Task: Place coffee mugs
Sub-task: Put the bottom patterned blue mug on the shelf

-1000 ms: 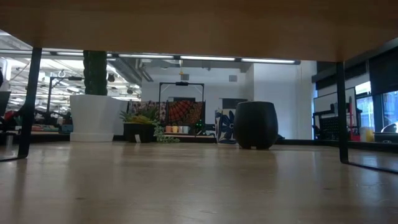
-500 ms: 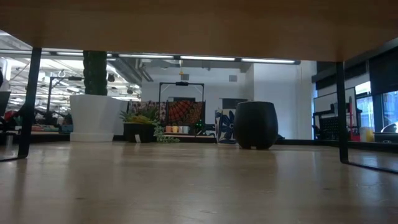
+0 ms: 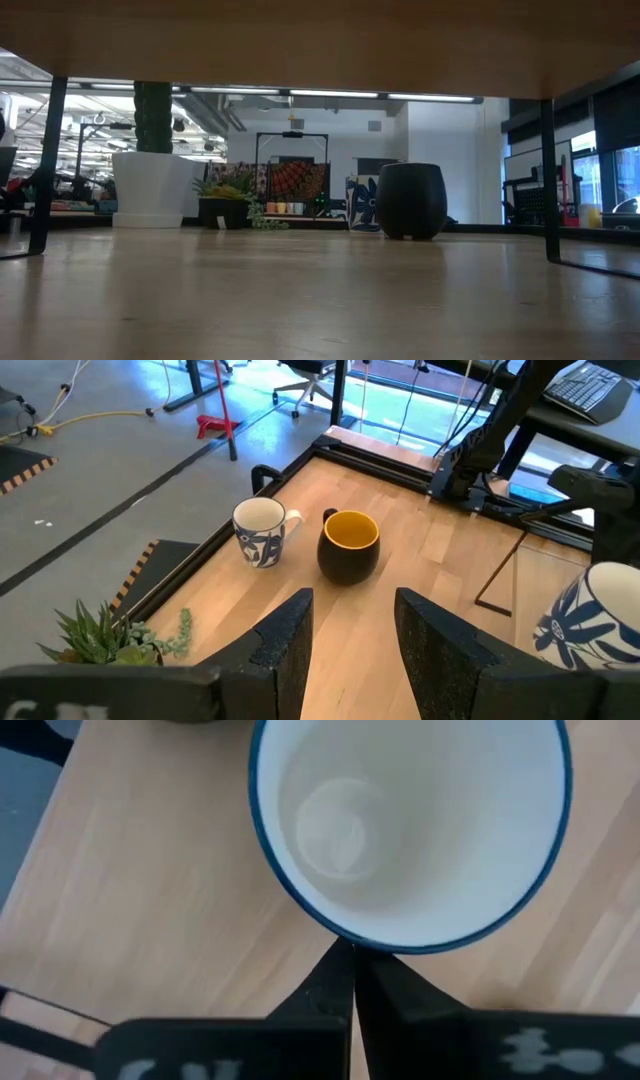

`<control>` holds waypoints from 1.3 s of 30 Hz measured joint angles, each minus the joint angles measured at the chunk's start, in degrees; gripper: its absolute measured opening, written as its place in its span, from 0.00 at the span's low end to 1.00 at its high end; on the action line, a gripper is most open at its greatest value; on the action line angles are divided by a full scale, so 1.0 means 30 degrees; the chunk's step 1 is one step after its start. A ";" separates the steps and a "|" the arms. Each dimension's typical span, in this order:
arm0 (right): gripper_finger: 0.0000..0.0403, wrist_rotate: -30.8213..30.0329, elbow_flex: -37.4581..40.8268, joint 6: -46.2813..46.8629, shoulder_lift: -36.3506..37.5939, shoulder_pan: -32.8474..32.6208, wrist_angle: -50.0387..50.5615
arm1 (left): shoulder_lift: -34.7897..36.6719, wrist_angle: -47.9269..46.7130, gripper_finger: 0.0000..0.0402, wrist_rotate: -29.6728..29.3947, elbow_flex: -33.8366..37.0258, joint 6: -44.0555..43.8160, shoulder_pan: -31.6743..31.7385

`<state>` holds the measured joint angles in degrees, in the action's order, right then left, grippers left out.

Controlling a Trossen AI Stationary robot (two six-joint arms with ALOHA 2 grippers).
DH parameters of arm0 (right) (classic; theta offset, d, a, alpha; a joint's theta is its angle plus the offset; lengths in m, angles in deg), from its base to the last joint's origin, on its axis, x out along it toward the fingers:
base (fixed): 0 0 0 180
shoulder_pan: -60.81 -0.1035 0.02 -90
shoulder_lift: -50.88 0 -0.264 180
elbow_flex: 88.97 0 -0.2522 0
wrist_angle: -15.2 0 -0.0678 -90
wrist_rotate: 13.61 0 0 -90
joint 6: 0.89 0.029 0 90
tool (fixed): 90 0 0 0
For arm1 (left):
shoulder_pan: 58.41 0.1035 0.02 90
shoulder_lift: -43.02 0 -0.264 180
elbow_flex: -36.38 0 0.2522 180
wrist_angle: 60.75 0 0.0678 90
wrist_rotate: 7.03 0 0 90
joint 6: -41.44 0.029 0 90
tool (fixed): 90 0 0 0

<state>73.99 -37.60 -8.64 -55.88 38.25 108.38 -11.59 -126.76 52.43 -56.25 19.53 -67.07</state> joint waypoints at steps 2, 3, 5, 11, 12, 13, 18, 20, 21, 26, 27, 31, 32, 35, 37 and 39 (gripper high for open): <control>0.00 -0.0006 0.0000 -0.0102 -0.0015 0.0013 -0.0245 | 0.0000 0.0000 0.34 0.0000 0.0000 -0.0002 0.0000; 0.00 -0.0013 0.0000 -0.0159 -0.0015 0.0026 -0.0418 | 0.0000 0.0000 0.34 0.0000 0.0000 -0.0002 0.0000; 0.00 -0.0223 -0.0002 -0.0411 -0.0015 0.0026 -0.0503 | 0.0000 0.0000 0.34 0.0000 0.0000 -0.0010 0.0000; 0.00 -0.2189 -0.1053 0.0061 0.0837 -0.0423 0.1247 | 0.0000 -0.0012 0.34 0.0000 0.0000 -0.0017 0.0000; 0.00 -0.1866 -0.1239 0.0103 0.0958 -0.0587 0.1245 | 0.0000 -0.0007 0.34 0.0000 0.0000 -0.0017 0.0000; 0.00 -0.1532 -0.1392 0.0027 0.0984 -0.0756 0.1160 | 0.0000 -0.0007 0.34 0.0000 0.0000 -0.0017 0.0000; 0.00 -0.0604 -0.1537 -0.1126 0.0947 -0.2005 -0.0273 | 0.0000 -0.0007 0.34 0.0000 0.0000 -0.0024 0.0000; 0.00 -0.0490 -0.1537 -0.0918 0.0933 -0.2438 -0.0680 | 0.0000 -0.0008 0.34 0.0000 0.0000 -0.0042 0.0005; 0.00 -0.0565 -0.1537 -0.0853 0.0925 -0.2620 -0.0927 | 0.0000 -0.0007 0.34 0.0000 0.0000 -0.0077 0.0000; 0.00 -0.1501 -0.1537 -0.1467 0.0787 -0.3161 -0.1875 | 0.0000 -0.0007 0.34 0.0011 0.0000 -0.0170 0.0006; 0.00 -0.1681 -0.1537 -0.1982 0.0682 -0.3151 -0.2287 | 0.0000 -0.0007 0.34 0.0075 0.0000 -0.0170 0.0001; 0.00 -0.1589 -0.1530 -0.4233 0.0268 -0.2492 -0.4151 | -0.0007 -0.0007 0.34 0.1351 0.0000 -0.0224 0.0007; 0.00 -0.1455 -0.1530 -0.4585 0.0198 -0.2288 -0.4482 | -0.0015 -0.0007 0.34 0.1581 0.0000 -0.0311 0.0001; 0.00 -0.0963 -0.1530 -0.5491 -0.0260 -0.1522 -0.5142 | -0.0039 0.0000 0.34 0.1824 -0.0007 -0.0670 0.0000; 0.00 -0.0789 -0.1501 -0.5682 -0.0481 -0.1180 -0.4756 | -0.0044 0.0022 0.34 0.1887 -0.0007 -0.0700 0.0007; 0.00 -0.0503 -0.1508 -0.5753 -0.0637 -0.0694 -0.4764 | -0.0013 0.0070 0.34 0.1914 -0.0007 -0.0725 0.0000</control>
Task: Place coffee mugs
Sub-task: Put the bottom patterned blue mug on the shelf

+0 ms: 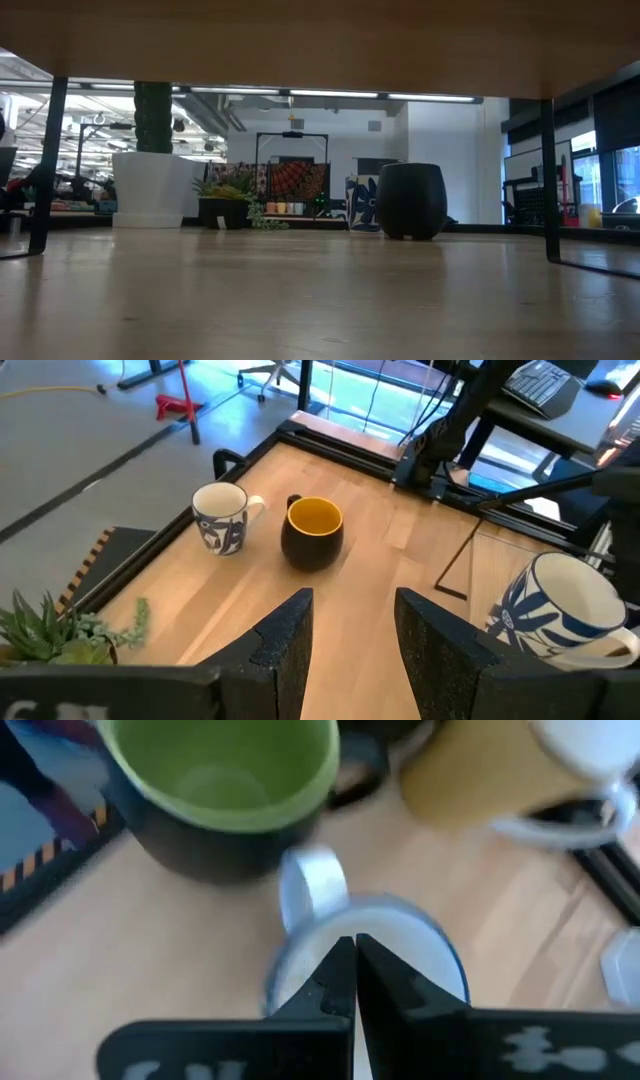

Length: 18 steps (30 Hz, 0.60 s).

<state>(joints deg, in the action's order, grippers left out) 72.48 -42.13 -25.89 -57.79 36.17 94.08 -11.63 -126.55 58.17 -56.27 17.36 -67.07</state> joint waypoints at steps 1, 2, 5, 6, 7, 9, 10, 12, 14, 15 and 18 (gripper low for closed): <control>0.00 0.0011 0.0001 -0.0115 -0.0021 0.0170 0.0320 | 0.0027 -0.0002 0.34 0.0021 0.0000 -0.0078 0.0000; 0.00 0.0019 0.0007 -0.0237 -0.0085 0.0386 0.0553 | 0.0057 0.0003 0.34 0.0024 0.0000 -0.0233 0.0007; 0.00 0.0034 -0.0007 -0.0571 -0.0297 0.0927 0.0355 | 0.0050 -0.0004 0.34 0.0025 0.0000 -0.0298 0.0007; 0.00 0.0146 0.0015 -0.0728 -0.0303 0.1095 0.0477 | 0.0050 -0.0004 0.34 0.0028 0.0000 -0.0293 0.0003; 0.00 0.0249 0.0004 -0.0786 -0.0336 0.1243 0.0445 | 0.0050 -0.0004 0.34 0.0027 0.0000 -0.0290 0.0000; 0.00 0.0540 -0.0035 -0.0834 -0.0433 0.1538 0.0378 | 0.0050 -0.0004 0.34 0.0024 0.0000 -0.0290 0.0000; 0.00 0.0631 -0.0015 -0.0841 -0.0515 0.1660 0.0503 | 0.0050 -0.0004 0.34 0.0024 0.0000 -0.0290 0.0000; 0.00 0.0668 -0.0015 -0.0848 -0.0749 0.1880 0.0330 | 0.0050 -0.0004 0.34 0.0016 0.0000 -0.0290 0.0000; 0.00 0.0667 0.0007 -0.0841 -0.0776 0.1900 0.0453 | 0.0050 -0.0007 0.34 0.0016 0.0000 -0.0290 0.0000; 0.00 0.0622 0.0007 -0.0846 -0.0762 0.1903 0.0418 | 0.0050 -0.0006 0.34 0.0010 0.0000 -0.0290 0.0005; 0.00 -0.0028 -0.0007 -0.0733 -0.0847 0.1886 0.0521 | 0.0050 -0.0004 0.34 0.0009 0.0000 -0.0283 0.0000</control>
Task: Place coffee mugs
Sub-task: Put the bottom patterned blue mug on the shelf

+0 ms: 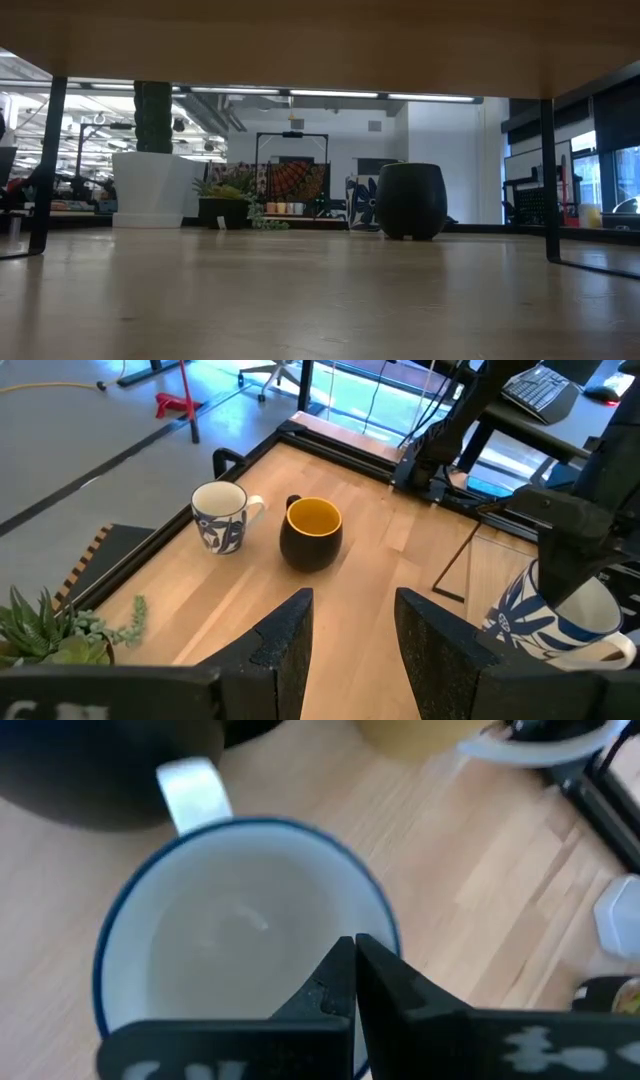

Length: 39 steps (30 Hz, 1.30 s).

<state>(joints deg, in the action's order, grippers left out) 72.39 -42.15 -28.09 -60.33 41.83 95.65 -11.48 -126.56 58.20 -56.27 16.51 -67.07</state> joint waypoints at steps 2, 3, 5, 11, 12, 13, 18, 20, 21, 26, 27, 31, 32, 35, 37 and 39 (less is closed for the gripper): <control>0.00 -0.0146 0.0007 0.0388 -0.0017 -0.0022 0.0327 | 0.0000 -0.0006 0.34 0.0000 0.0000 0.0000 0.0000; 0.00 -0.0146 0.0007 0.0512 -0.0017 -0.0022 0.0375 | 0.0000 -0.0007 0.34 -0.0007 0.0000 0.0000 0.0000; 0.00 -0.0168 0.0007 0.0786 -0.0017 -0.0024 0.0477 | 0.0000 -0.0007 0.34 -0.0022 0.0000 0.0000 0.0004; 0.00 -0.0968 0.0007 0.1631 -0.0017 -0.0029 0.0400 | 0.0000 -0.0007 0.34 -0.0058 0.0000 0.0007 0.0000; 0.00 -0.0980 0.0007 0.1648 -0.0017 -0.0029 0.0397 | 0.0000 -0.0007 0.34 -0.0058 0.0000 0.0007 0.0000; 0.00 -0.0980 0.0007 0.1741 -0.0017 -0.0029 0.0397 | 0.0000 -0.0007 0.34 -0.0058 0.0000 0.0007 0.0000; 0.00 -0.0984 0.0007 0.2457 -0.0017 -0.0029 0.0397 | 0.0000 -0.0007 0.34 -0.0072 0.0000 0.0007 0.0000; 0.00 -0.0987 -0.0021 0.2493 -0.0009 -0.0029 0.0433 | 0.0000 -0.0007 0.34 -0.0070 0.0000 0.0007 0.0000; 0.00 -0.1062 -0.0171 0.2475 0.0024 -0.0060 0.0642 | 0.0000 -0.0007 0.34 -0.0067 0.0000 0.0007 0.0000; 0.00 -0.1416 -0.2597 0.2127 0.0151 -0.0346 0.2149 | -0.0006 -0.0007 0.34 -0.0068 0.0000 0.0007 0.0000; 0.00 -0.0919 -0.3180 0.1945 0.0162 -0.0438 0.2783 | -0.0006 -0.0007 0.34 -0.0072 0.0000 0.0007 0.0000; 0.00 0.0059 -0.4644 0.1899 0.0217 -0.1330 0.5481 | -0.0007 -0.0007 0.34 -0.0066 0.0000 0.0007 0.0000; 0.00 0.0075 -0.4835 0.2001 0.0209 -0.1672 0.6040 | -0.0007 -0.0007 0.34 -0.0066 0.0000 0.0007 0.0000; 0.00 -0.0049 -0.4903 0.2555 0.0190 -0.2722 0.6299 | -0.0007 -0.0007 0.34 -0.0067 0.0000 0.0007 0.0000; 0.00 -0.0657 -0.4896 0.2938 0.0068 -0.3292 0.6313 | -0.0007 -0.0007 0.34 -0.0070 0.0000 0.0015 0.0000; 0.00 -0.0886 -0.4896 0.3299 -0.0016 -0.3636 0.6333 | -0.0007 -0.0007 0.34 -0.0066 0.0000 0.0015 0.0007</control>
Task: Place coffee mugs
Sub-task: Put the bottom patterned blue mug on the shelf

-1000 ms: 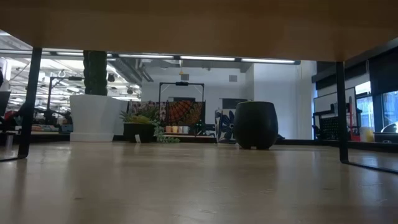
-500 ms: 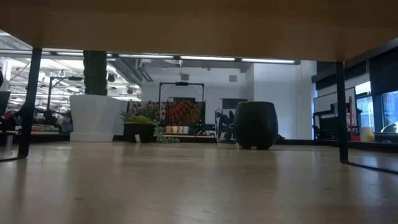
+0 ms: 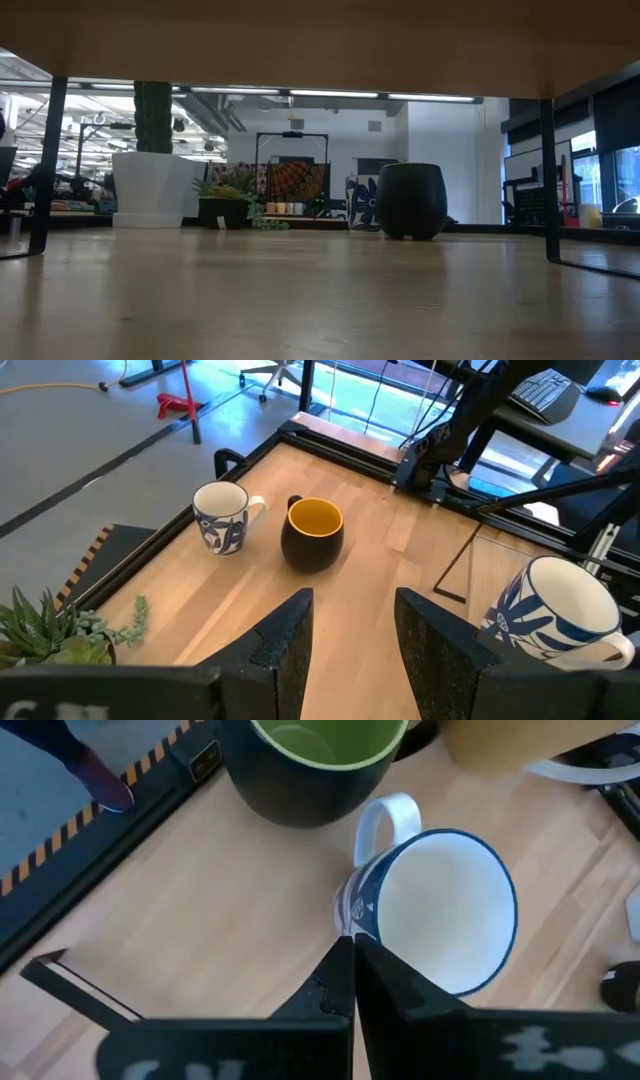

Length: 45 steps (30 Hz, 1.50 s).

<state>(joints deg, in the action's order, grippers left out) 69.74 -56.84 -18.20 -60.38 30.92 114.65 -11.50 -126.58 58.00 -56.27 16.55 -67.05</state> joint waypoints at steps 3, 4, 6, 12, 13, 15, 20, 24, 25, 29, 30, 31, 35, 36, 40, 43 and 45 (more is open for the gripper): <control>0.00 0.0052 -0.0022 0.0409 -0.0182 -0.0058 -0.0069 | 0.0000 0.0000 0.34 0.0000 0.0000 0.0000 -0.0007; 0.00 0.0045 -0.0019 0.0463 -0.0330 -0.0051 -0.0105 | 0.0000 0.0000 0.34 0.0000 0.0000 0.0000 -0.0002; 0.00 0.0052 0.0000 0.0537 -0.0844 -0.0051 -0.0108 | 0.0003 0.0000 0.34 0.0000 0.0000 -0.0015 -0.0007; 0.00 0.0056 0.0015 0.0549 -0.2095 -0.0051 -0.0243 | 0.0000 0.0000 0.34 0.0666 0.0000 -0.0029 -0.0007; 0.00 0.0019 0.0015 0.0549 -0.2276 -0.0051 -0.0252 | 0.0000 0.0000 0.34 0.0685 0.0000 -0.0029 -0.0007; 0.00 -0.0267 0.0015 0.0523 -0.2559 -0.0051 -0.0330 | 0.0000 0.0000 0.34 0.0690 0.0000 -0.0036 0.0000; 0.00 -0.0625 0.0015 0.0088 -0.2689 0.0105 -0.1589 | 0.0000 0.0000 0.34 0.0719 0.0000 -0.0080 -0.0005; 0.00 -0.0639 0.0015 -0.0289 -0.2740 0.0255 -0.2364 | 0.0000 0.0000 0.34 0.0721 0.0000 -0.0080 -0.0001; 0.00 -0.0666 0.0015 -0.0358 -0.2740 0.0284 -0.2394 | 0.0000 0.0000 0.34 0.0721 0.0000 -0.0080 -0.0007; 0.00 -0.0437 0.0000 -0.0636 -0.2948 0.0660 -0.2848 | 0.0000 0.0000 0.34 0.0721 0.0000 -0.0073 0.0000; 0.00 -0.0463 0.0002 -0.0772 -0.2981 0.0777 -0.2837 | 0.0000 -0.0002 0.34 0.0726 0.0000 -0.0073 -0.0005; 0.00 -0.0458 0.0007 -0.0881 -0.3018 0.0795 -0.2912 | 0.0000 0.0000 0.34 0.0721 0.0000 -0.0073 0.0000; 0.00 -0.0260 0.0007 -0.1386 -0.3126 0.1055 -0.3992 | 0.0007 0.0000 0.34 0.0729 0.0000 -0.0073 0.0000; 0.00 -0.0073 0.0007 -0.1506 -0.3126 0.1147 -0.4305 | 0.0007 0.0000 0.34 0.0729 0.0000 -0.0073 0.0000; 0.00 0.0869 -0.0233 -0.1989 -0.2913 0.0893 -0.4269 | 0.0000 0.0000 0.34 0.0729 0.0000 -0.0073 -0.0007; 0.00 0.0954 -0.0256 -0.1726 -0.1613 0.0519 -0.3373 | 0.0000 0.0000 0.34 0.0721 0.0000 -0.0073 -0.0007; 0.00 -0.0451 -0.0336 -0.0275 -0.0716 0.0216 -0.1895 | 0.0000 0.0000 0.34 0.0721 0.0000 -0.0073 -0.0002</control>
<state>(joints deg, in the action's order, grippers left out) 68.38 -57.85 -19.02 -62.52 31.57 108.96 -11.50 -126.58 60.16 -56.27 16.34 -67.06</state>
